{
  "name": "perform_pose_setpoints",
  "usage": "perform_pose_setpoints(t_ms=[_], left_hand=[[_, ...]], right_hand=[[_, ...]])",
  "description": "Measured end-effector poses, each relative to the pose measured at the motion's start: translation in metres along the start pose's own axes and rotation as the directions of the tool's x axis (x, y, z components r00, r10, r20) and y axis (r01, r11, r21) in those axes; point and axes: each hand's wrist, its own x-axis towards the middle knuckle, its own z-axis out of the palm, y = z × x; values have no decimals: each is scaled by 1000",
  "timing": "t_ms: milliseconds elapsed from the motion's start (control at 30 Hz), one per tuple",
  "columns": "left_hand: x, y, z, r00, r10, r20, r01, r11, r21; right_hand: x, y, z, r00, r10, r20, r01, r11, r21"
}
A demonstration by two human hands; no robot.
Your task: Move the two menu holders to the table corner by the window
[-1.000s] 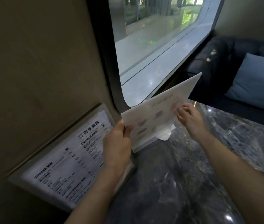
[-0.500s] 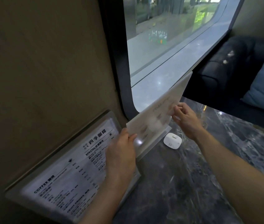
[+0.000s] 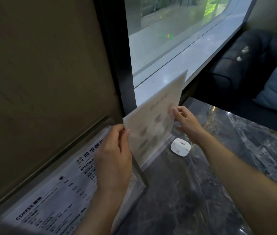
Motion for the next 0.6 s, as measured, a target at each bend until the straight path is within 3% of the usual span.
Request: perform_pose_setpoints(t_ms=[167, 600], left_hand=[[9, 6, -4, 997, 52, -55, -51, 998, 24], [16, 1, -5, 995, 35, -98, -33, 999, 22]], right_hand=[[-1, 4, 4, 996, 87, 25, -88, 996, 18], [4, 1, 7, 995, 84, 46, -76, 985, -152]])
